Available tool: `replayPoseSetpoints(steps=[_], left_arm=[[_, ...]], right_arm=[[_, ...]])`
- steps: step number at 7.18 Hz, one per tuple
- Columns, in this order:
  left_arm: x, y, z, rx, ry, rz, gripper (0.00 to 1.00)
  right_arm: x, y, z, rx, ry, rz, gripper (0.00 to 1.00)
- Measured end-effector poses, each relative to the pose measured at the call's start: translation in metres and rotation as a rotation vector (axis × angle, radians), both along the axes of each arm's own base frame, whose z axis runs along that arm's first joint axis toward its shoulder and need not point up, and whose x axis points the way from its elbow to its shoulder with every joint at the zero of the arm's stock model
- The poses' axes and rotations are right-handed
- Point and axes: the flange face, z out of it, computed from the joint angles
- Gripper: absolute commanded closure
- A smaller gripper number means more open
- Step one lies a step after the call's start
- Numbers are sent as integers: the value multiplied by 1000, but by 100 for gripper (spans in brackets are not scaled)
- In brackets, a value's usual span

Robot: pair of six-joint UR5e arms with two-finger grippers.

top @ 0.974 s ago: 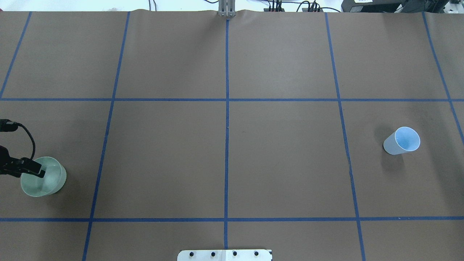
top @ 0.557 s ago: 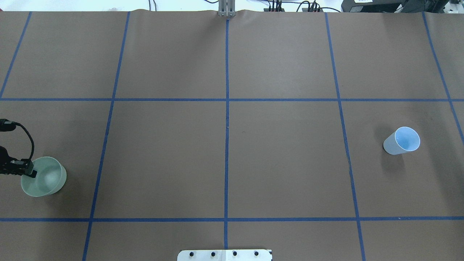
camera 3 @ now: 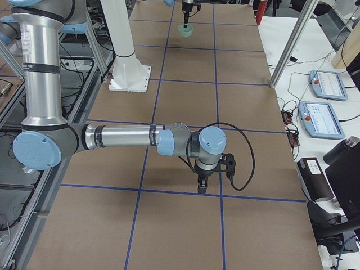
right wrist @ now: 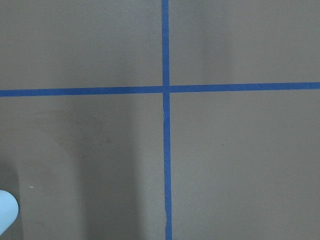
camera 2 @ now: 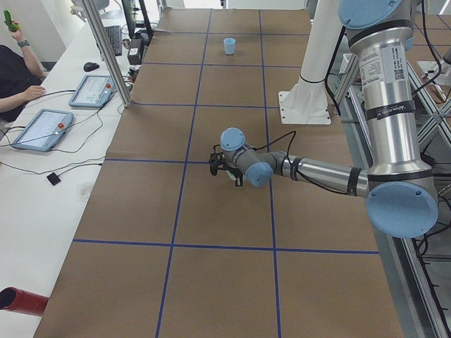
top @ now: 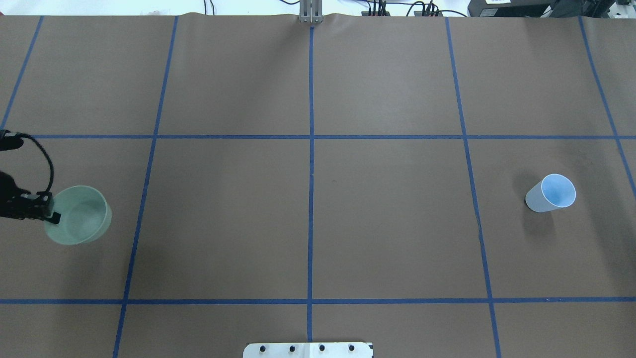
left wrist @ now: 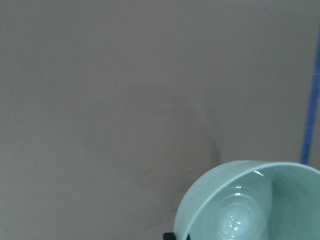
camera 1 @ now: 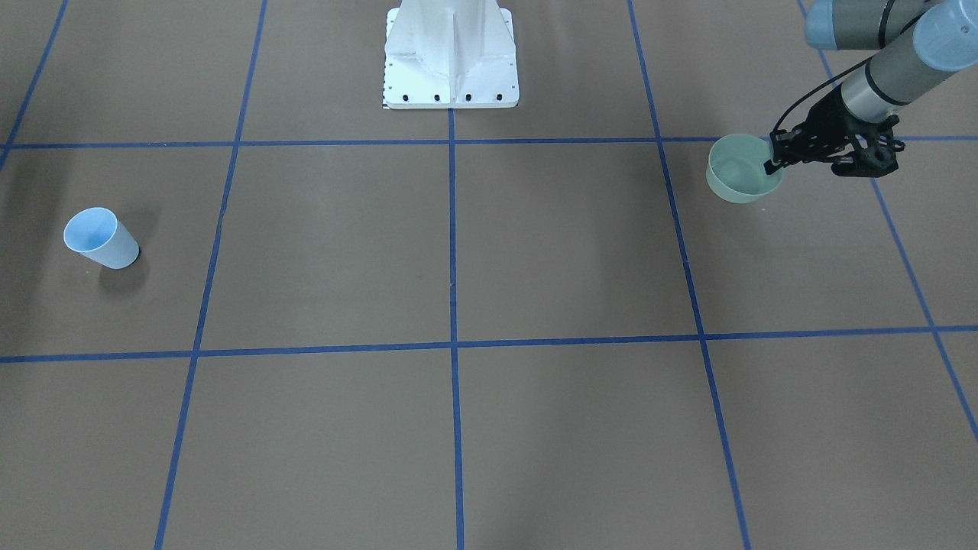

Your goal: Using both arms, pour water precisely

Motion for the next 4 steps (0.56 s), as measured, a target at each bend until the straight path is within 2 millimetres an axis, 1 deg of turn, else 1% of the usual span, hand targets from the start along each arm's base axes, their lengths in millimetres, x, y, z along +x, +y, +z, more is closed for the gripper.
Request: replayPoseSetpoints(steps=[2,3,4], left_arm=[[45,-59,-108,-80,-3,-61,100],[75,-82,-155,-126,4,-90,100],[114,-94,-193,-169,5,-108,100]], right_arm=[[0,-1,-2,4,0,0,1],[0,-1,-3,5,0,0,1],[0,-2,-3,6,0,0,1]])
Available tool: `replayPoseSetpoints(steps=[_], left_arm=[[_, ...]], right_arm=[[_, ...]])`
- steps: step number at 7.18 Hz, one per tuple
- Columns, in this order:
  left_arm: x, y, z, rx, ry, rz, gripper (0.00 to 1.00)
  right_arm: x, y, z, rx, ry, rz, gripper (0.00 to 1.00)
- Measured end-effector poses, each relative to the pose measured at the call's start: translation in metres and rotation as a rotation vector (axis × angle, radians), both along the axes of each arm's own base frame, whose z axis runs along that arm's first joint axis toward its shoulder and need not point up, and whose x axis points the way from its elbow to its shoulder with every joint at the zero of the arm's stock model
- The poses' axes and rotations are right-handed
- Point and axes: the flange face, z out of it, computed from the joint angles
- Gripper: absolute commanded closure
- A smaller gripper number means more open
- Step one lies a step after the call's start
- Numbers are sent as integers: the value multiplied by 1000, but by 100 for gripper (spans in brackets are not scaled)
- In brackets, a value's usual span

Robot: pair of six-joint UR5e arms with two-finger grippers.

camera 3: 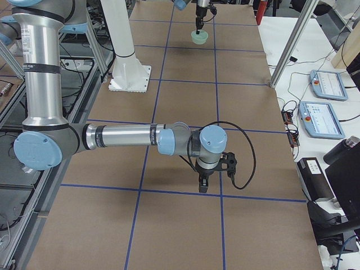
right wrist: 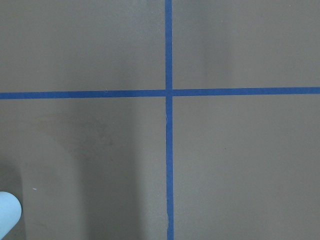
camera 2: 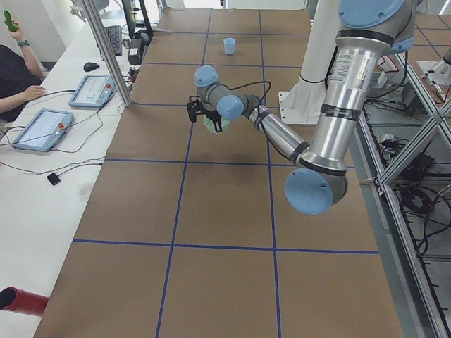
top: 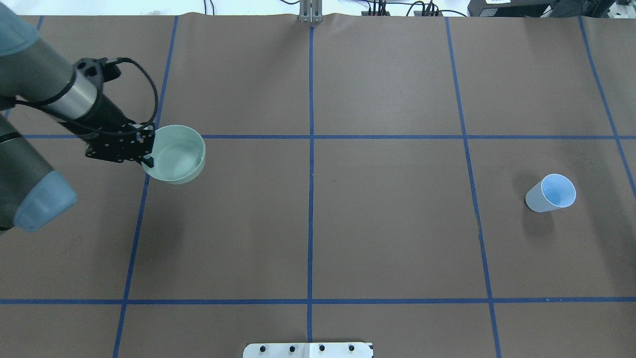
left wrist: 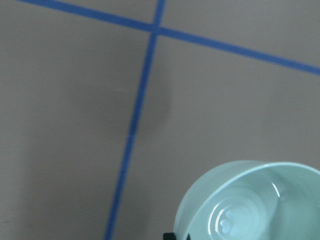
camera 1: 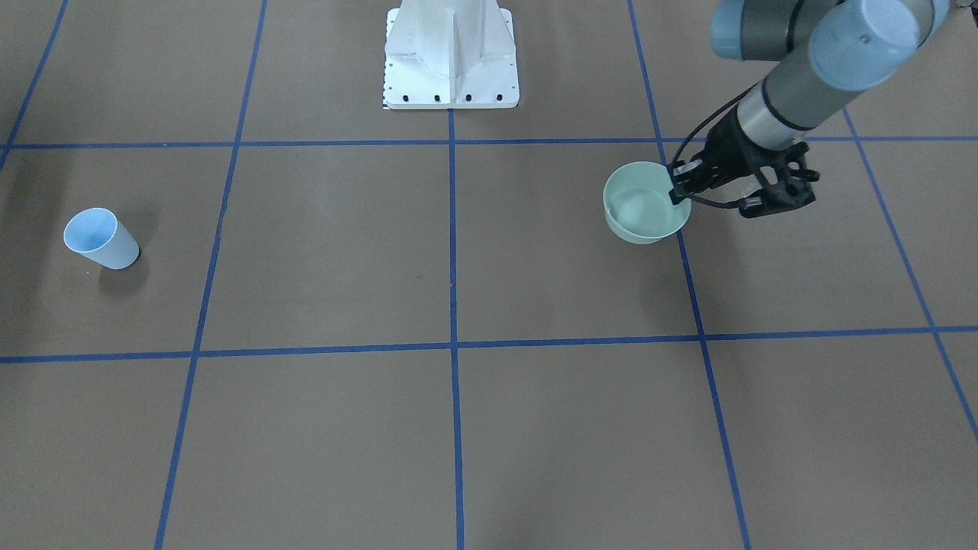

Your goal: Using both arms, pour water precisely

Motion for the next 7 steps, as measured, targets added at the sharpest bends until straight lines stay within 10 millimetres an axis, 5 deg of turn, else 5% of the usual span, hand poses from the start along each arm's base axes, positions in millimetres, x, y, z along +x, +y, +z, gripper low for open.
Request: replayPoseSetpoints(steps=[2,3,5,6,7], left_arm=[[108,-25,-71,-46,-5,-37,100],[161,-35,-90,-55,11,-63,100],[229,-48,-84,-61,24,-102,100],[244,-48,-77,-54,17,-112,100],[252,-46,-70,-54,8,-115,14]], right_arm=[[0,-2,-3,6,0,0,1],[0,-3,-4,7,0,0,1],[0,-4,-4,9,0,0,1],[0,-3,-4,9,0,0,1],[0,-3,-5,11,-1,-1,1]])
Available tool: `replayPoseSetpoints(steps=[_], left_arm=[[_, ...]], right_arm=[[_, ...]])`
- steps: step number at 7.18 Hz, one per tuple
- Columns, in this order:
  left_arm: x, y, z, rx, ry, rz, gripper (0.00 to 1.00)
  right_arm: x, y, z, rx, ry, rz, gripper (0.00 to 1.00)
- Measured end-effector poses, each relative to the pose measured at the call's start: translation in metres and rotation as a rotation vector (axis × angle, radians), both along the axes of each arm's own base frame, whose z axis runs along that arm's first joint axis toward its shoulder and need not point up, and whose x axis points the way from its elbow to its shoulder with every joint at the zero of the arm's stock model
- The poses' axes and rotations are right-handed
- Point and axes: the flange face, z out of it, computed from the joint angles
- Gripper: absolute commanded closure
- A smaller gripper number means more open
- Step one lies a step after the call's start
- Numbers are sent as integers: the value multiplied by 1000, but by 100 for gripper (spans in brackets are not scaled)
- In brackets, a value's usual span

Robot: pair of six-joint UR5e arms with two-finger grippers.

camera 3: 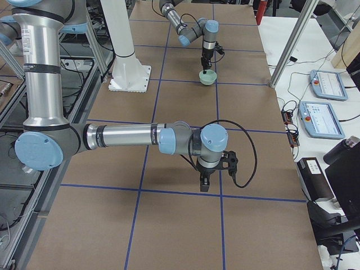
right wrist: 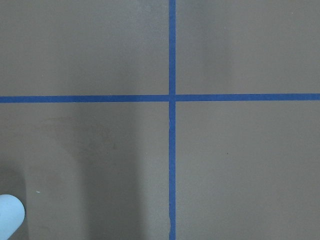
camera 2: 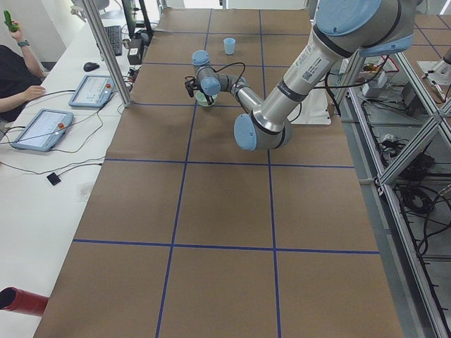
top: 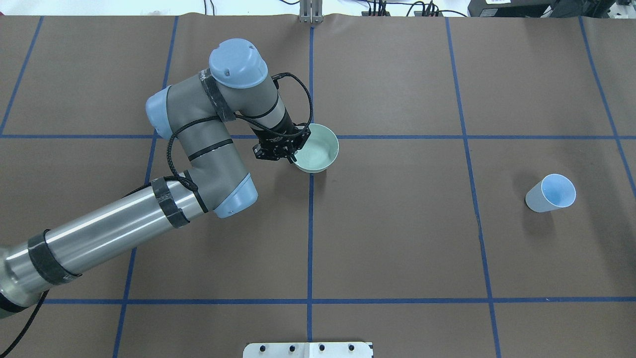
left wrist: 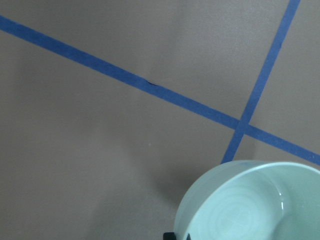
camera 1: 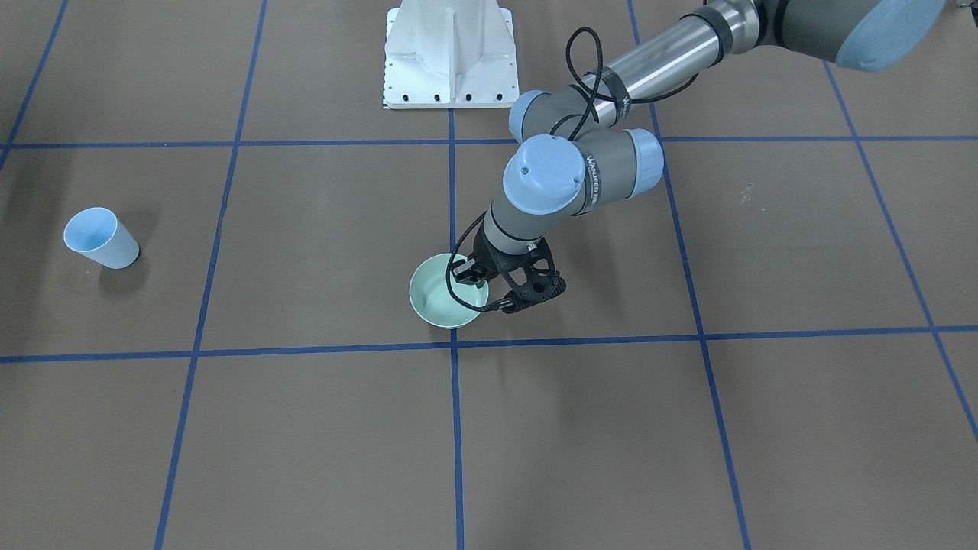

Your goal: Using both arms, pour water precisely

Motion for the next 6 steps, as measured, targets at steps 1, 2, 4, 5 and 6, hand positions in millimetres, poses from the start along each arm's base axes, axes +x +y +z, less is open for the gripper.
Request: replayPoseSetpoints(steps=[1,2,4,5,6], left_arm=[[3,1,3,0,-4,1,0],[2,2,2,4,-2,-1,0],[-13,0,-17,26,30,-17,0],[-23,0,-28,38,48,-27,0],[-31,-3,-35,46,58,-38,0]], right_arm=[[0,-1,-2,6,0,0,1],[0,-4,-11,20,2,2,1],[5,-15,-47,86,20,19,1],[10,-2,-49,84,28,36,1],[12,14,-65,61,6,92,1]])
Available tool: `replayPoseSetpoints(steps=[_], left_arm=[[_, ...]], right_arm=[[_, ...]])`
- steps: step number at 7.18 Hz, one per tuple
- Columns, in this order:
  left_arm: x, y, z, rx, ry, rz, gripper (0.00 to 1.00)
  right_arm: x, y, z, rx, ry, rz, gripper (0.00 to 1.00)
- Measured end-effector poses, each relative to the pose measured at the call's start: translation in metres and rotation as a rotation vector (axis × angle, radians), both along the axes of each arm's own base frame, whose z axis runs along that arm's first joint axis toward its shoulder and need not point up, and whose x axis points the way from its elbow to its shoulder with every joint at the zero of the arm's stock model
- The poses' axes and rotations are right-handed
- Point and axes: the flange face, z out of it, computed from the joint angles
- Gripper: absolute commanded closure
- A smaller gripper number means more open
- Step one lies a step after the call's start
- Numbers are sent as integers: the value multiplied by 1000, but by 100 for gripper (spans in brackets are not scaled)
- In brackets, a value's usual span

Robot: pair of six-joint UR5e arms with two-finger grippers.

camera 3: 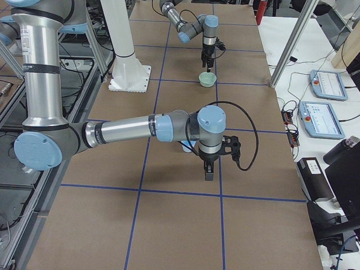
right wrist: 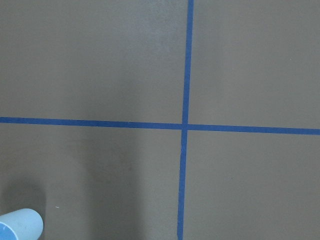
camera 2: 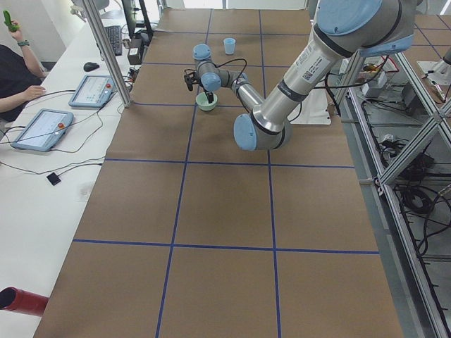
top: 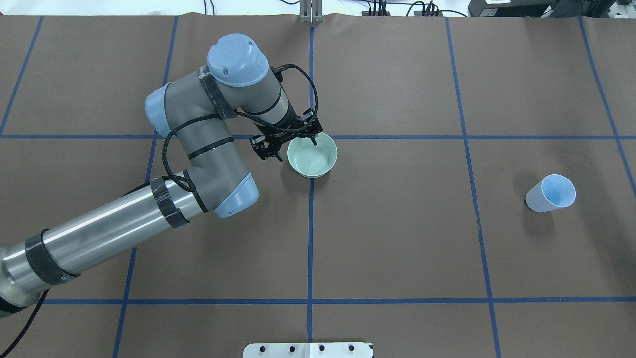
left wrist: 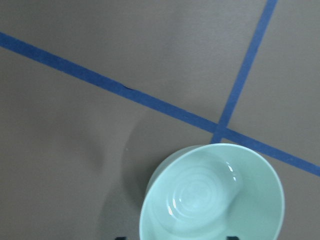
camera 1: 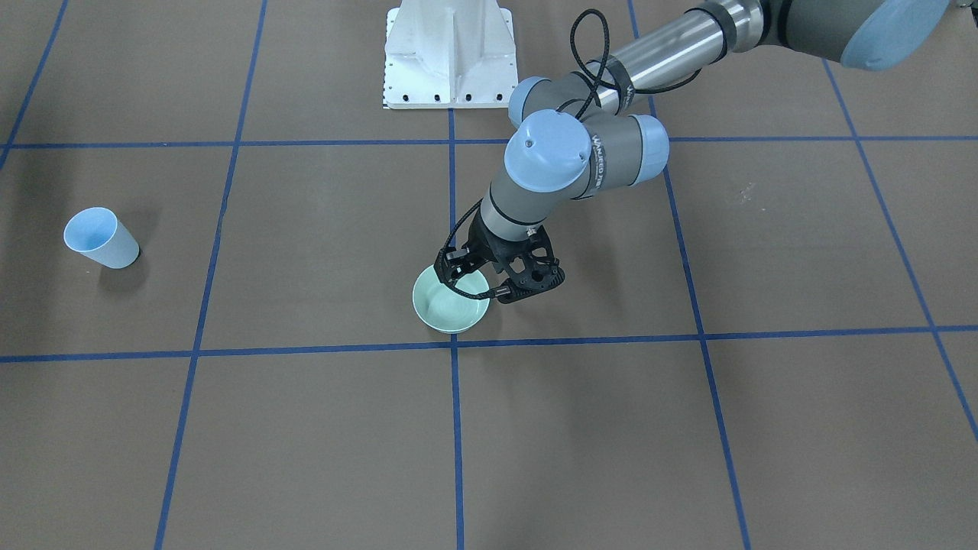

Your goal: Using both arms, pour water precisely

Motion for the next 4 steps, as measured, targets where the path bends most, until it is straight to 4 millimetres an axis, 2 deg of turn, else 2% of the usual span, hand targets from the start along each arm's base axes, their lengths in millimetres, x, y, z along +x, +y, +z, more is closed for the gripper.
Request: replayPoseSetpoints(steps=[1,2,4], left_arm=[[-7,-2,-1,3,4,-9,0],[-14,-3,2,4,6,-15,0],[-29,1,13,8,10,-24,0]], right_arm=[[-2,15,-19,-58,-48,88,1],[-6,34,-28,-80,-81,137,1],[-28,85,-11,-21,-40,189,2]])
